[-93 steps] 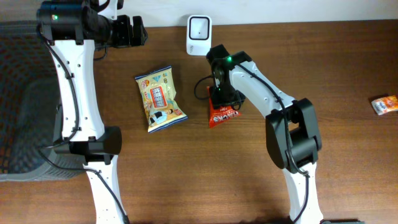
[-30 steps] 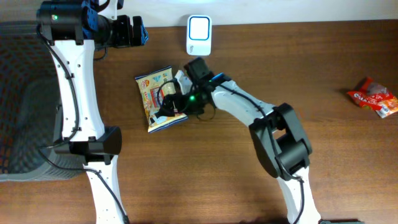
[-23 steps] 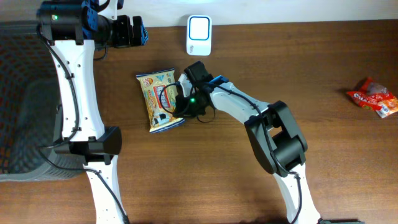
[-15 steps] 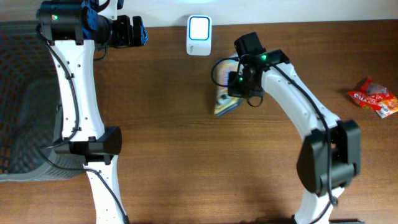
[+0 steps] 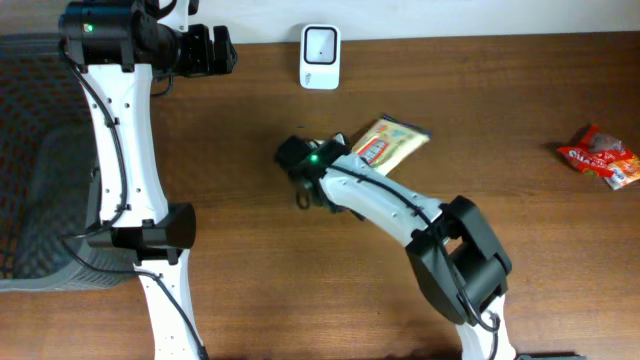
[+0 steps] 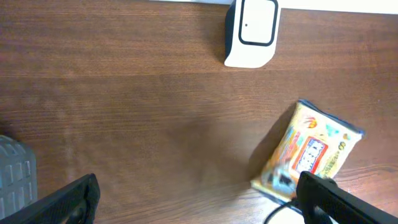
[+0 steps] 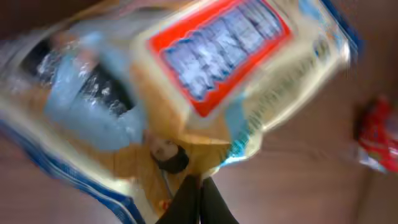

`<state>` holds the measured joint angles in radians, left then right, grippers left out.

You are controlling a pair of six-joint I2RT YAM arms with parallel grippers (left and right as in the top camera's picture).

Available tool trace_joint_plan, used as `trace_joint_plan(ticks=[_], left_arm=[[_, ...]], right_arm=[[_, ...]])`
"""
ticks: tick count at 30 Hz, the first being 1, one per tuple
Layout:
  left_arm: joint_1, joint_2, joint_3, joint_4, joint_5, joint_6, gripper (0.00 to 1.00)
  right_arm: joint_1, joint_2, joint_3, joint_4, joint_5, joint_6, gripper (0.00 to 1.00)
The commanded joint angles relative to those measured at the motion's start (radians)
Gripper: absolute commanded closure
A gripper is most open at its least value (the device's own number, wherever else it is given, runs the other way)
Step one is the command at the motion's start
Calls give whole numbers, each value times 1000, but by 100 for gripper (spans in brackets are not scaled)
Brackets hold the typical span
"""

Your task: Scan the item barcode

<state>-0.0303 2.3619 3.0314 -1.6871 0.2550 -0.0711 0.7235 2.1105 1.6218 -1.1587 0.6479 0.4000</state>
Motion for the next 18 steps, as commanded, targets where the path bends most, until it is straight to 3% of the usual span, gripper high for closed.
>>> trace_joint_plan(ticks=[1,2,4,5,7,8,15,18], left_arm=[[7,-11,3,-1,8,13,1],[7,-11,3,-1,8,13,1],[7,-11,3,-1,8,13,1],[7,-11,3,-1,8,13,1],[7,-11,3,-1,8,13,1],[7,-11,3,-1,8,13,1],[7,-11,3,-1,8,13,1],[7,-11,3,-1,8,13,1]], right_arm=[[-5,-29,81,-177,153,223,95],[-27,-43,106,-198,125,271,49],[-137,-48,123,-122,-98,215,3],[-179,-45,121,-73,-229,123,2],[-261,-44,121,64,-609,-229,1],[-267,-44,121,91,-601,-253,1],[-180,58,17,275,-224,-103,5],[-180,124,17,285,-167,-102,29]])
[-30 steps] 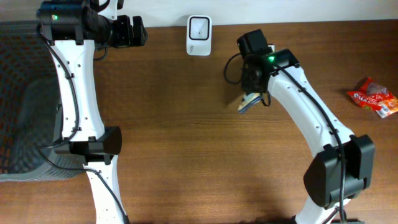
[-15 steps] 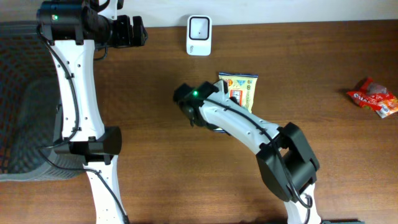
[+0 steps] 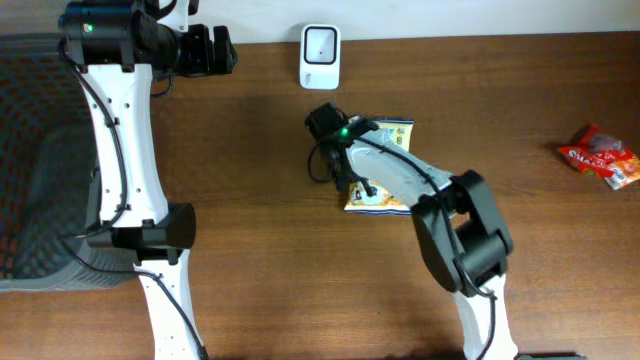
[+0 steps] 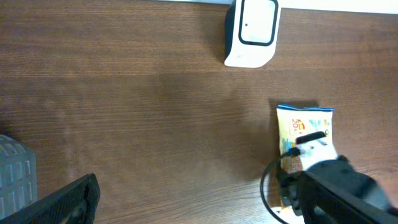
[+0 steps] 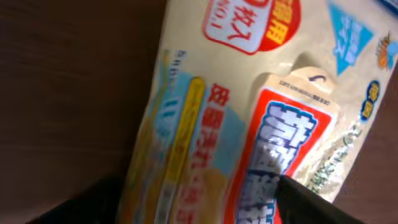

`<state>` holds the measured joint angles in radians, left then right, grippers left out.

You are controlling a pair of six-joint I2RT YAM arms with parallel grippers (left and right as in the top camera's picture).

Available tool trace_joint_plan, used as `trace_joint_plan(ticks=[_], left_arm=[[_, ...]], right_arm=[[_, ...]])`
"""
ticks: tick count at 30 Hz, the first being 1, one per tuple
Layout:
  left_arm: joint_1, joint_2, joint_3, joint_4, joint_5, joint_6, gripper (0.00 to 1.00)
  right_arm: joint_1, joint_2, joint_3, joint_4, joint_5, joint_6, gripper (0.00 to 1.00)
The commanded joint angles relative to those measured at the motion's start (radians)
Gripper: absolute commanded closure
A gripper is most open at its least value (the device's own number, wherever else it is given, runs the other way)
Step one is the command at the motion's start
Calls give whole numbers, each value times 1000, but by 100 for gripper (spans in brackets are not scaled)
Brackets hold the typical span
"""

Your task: Scan the item barcode

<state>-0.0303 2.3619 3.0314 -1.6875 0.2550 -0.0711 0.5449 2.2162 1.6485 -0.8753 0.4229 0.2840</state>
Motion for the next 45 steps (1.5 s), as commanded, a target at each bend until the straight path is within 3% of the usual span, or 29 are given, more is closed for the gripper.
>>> trace_joint_plan(ticks=[1,2,3,4,7,8,10,11,14,16,17,18,20,22,24,27,28,29,30,31,34,36,39,41,42,45], left_arm=[[7,-11,3,0,8,13,1],[7,-11,3,0,8,13,1],[7,-11,3,0,8,13,1],[7,-11,3,0,8,13,1],[7,-11,3,0,8,13,1],[7,-11,3,0,8,13,1],[7,-11,3,0,8,13,1],[7,-11,3,0,8,13,1],[7,-11,3,0,8,13,1],[7,-11,3,0,8,13,1],[7,-11,3,0,8,13,1],[7,-11,3,0,8,13,1],[7,-11,3,0,8,13,1],[7,-11,3,0,8,13,1],[7,-11,3,0,8,13,1],[7,-11,3,0,8,13,1],[7,-11,3,0,8,13,1],[7,-11,3,0,8,13,1],[7,-11,3,0,8,13,1],[7,-11,3,0,8,13,1],[7,-11,3,0,8,13,1],[7,-11,3,0,8,13,1],[7,-11,3,0,8,13,1],[7,-11,3,0,8,13,1],[7,-11,3,0,8,13,1],[7,-11,3,0,8,13,1]], right_arm=[[-3,24,-11,5,60,14,51],[-4,24,-11,7,60,14,68],[-4,23,-10,8,48,27,92],[-4,21,5,-6,11,32,96],[-19,-19,182,-124,-170,31,96],[-45,-28,259,-159,-314,-5,96],[-133,-29,364,-192,-787,-119,96],[-204,-27,363,-183,-1086,-164,96],[-333,18,265,-98,-1564,-206,96],[-407,21,84,22,-1676,-179,96],[-439,21,23,58,-1674,-153,96],[-501,21,-50,92,-1653,-136,77],[-605,16,-72,22,-1295,-73,56],[-665,-10,-7,-72,-1139,-76,49],[-689,-55,212,-307,-926,-139,39],[-596,-58,379,-469,-693,-175,40],[-561,-52,378,-465,-639,-175,55],[-521,-47,358,-459,-624,-174,77],[-476,-41,323,-449,-624,-172,94],[-453,-32,301,-435,-624,-172,96],[-403,-3,37,-245,-491,-85,95],[-403,-3,-34,-220,-486,-89,91],[-403,-7,146,-453,-471,-84,89],[-394,-7,326,-585,-476,-85,82],[-391,-7,344,-582,-486,-85,75],[-370,0,275,-473,-507,-84,74]])
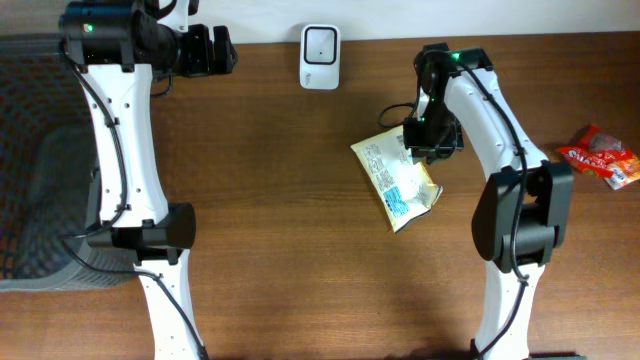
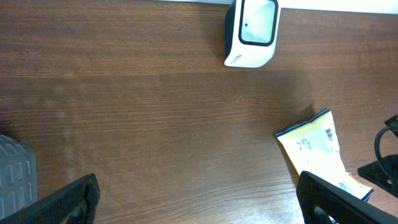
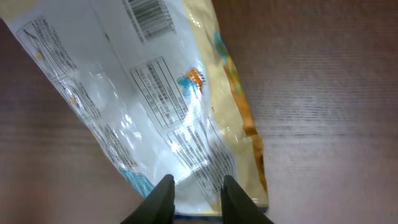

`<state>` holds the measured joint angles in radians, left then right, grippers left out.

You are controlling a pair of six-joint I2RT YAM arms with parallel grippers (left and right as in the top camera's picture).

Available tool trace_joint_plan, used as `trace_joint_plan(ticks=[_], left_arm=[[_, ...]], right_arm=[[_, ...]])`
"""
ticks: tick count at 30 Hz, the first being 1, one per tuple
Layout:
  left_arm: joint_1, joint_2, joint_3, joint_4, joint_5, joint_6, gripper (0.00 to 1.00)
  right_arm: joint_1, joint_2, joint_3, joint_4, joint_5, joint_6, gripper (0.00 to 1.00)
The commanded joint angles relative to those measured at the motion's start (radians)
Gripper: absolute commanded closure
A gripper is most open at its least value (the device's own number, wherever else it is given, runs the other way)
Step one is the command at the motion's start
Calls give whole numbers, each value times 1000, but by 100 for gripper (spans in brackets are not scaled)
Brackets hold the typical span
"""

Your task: Scan the item barcode

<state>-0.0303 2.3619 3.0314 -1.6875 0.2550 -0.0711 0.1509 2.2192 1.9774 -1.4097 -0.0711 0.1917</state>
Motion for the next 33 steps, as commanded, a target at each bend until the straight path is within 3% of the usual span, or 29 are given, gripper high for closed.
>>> trace_joint_plan(ticks=[1,3,5,7,8,10,13,15,18,19,20,21,25,28,31,33], left_arm=[[7,-11,3,0,8,13,1],[7,-11,3,0,8,13,1],[7,-11,3,0,8,13,1],[7,-11,3,0,8,13,1],[7,-11,3,0,8,13,1],[7,-11,3,0,8,13,1],[7,-11,3,0,8,13,1],[7,-11,3,0,8,13,1],[7,-11,3,0,8,13,1],[7,-11,3,0,8,13,1],[7,-11,3,0,8,13,1],[7,-11,3,0,8,13,1],[7,-11,3,0,8,13,1],[7,-11,3,0,8,13,1],[7,-11,3,0,8,13,1],[7,-11,3,0,8,13,1]], right_arm=[[36,-2,-120,124,-71,8,73],[81,-2,-303,336,-131,8,72],[115,-2,-357,443,-128,14,62],[114,-8,-240,350,-121,26,44],[97,-8,-89,229,-76,26,36],[49,-8,138,63,-9,-117,3],[-42,0,67,48,-15,-231,0],[-80,0,-101,153,-258,-372,1],[-66,0,-328,359,-373,-371,10],[-57,0,-368,399,-382,-367,26],[-51,0,-388,422,-381,-351,65],[-55,-1,-377,426,-380,-304,96],[-81,-31,-104,274,-354,-221,96],[-31,-82,167,90,134,-77,96],[83,-70,134,52,610,57,96],[196,-68,-47,150,836,156,96]])
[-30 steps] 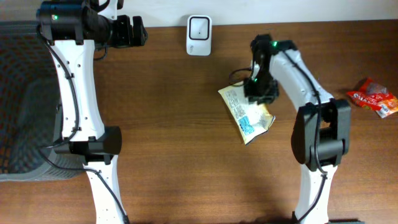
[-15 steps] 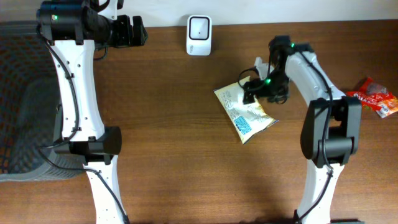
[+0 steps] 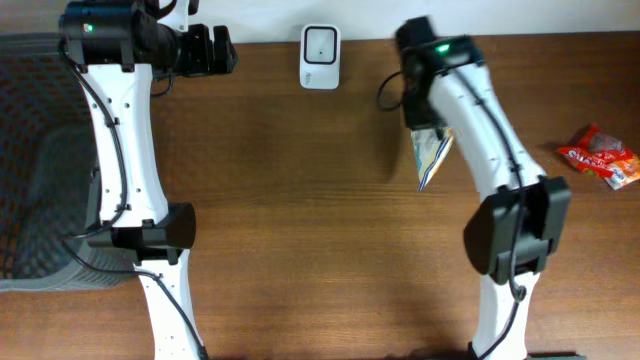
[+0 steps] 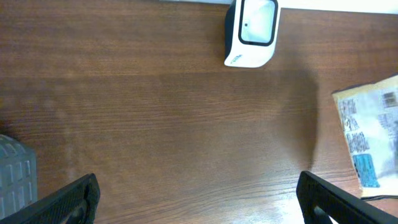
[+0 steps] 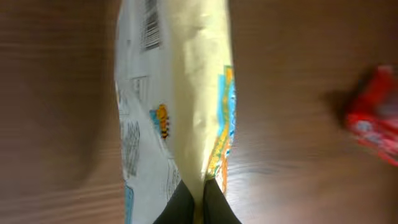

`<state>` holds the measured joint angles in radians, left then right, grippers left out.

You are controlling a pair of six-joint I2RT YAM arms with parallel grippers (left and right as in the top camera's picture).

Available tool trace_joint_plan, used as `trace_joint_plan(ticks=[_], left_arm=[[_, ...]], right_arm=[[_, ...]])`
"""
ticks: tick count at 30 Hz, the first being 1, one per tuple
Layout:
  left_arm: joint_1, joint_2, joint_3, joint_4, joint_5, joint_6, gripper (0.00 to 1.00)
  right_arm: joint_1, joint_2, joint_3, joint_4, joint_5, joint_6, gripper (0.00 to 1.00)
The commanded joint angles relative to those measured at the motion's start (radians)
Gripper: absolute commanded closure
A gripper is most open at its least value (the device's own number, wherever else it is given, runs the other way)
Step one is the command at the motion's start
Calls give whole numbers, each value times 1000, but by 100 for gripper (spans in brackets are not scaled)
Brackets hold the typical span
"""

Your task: Scan the item barcode

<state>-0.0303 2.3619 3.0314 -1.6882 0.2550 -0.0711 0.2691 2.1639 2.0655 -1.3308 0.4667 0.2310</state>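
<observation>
A yellow snack packet (image 5: 180,93) hangs edge-on above the table, my right gripper (image 5: 198,199) shut on its lower edge. Its white back, with the barcode (image 5: 151,25) near the top, faces left. Overhead, the packet (image 3: 432,155) shows below the right arm's wrist, to the right of the white scanner (image 3: 320,44) at the table's back edge. The left wrist view shows the scanner (image 4: 252,31) and the packet's printed back (image 4: 370,134) at the right edge. My left gripper (image 4: 199,199) stands open over bare wood at the far left.
A red snack packet (image 3: 600,156) lies at the right of the table; it also shows as a red blur (image 5: 373,124) in the right wrist view. A dark mesh basket (image 3: 40,180) stands off the table's left side.
The right gripper has shut on the yellow packet and raised it off the table, edge-on, nearer the back edge. Before, the fingers stood apart over the packet lying white side up. Left arm unchanged.
The packet lay printed side up mid-table with the right gripper at it. It was then turned square to the table. Later it lay white side up, further right, under open fingers. Now the right gripper holds it off the table, right of the scanner.
</observation>
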Motion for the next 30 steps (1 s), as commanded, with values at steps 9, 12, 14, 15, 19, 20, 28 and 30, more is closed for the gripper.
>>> trace_joint_plan(ticks=[9,12,14,15,19,20,28,30], left_arm=[[7,-11,3,0,8,13,1],[7,-11,3,0,8,13,1],[18,-11,3,0,7,13,1],[18,-11,3,0,8,13,1],[24,-11,3,0,8,13,1],[23,-11,3,0,8,13,1],[20,-11,3,0,8,13,1],[20,-11,3,0,8,13,1]], right_arm=[[425,-21,-208,222,28,179,7],[245,-24,23,63,-152,102,1],[80,-17,13,27,-435,-109,1],[-16,-5,-30,21,-685,-264,1],[-109,3,-304,199,-768,-376,8],[-108,3,-379,275,-735,-372,13],[-77,-6,-425,424,-747,-188,96],[-47,-13,-240,406,-742,-188,96]])
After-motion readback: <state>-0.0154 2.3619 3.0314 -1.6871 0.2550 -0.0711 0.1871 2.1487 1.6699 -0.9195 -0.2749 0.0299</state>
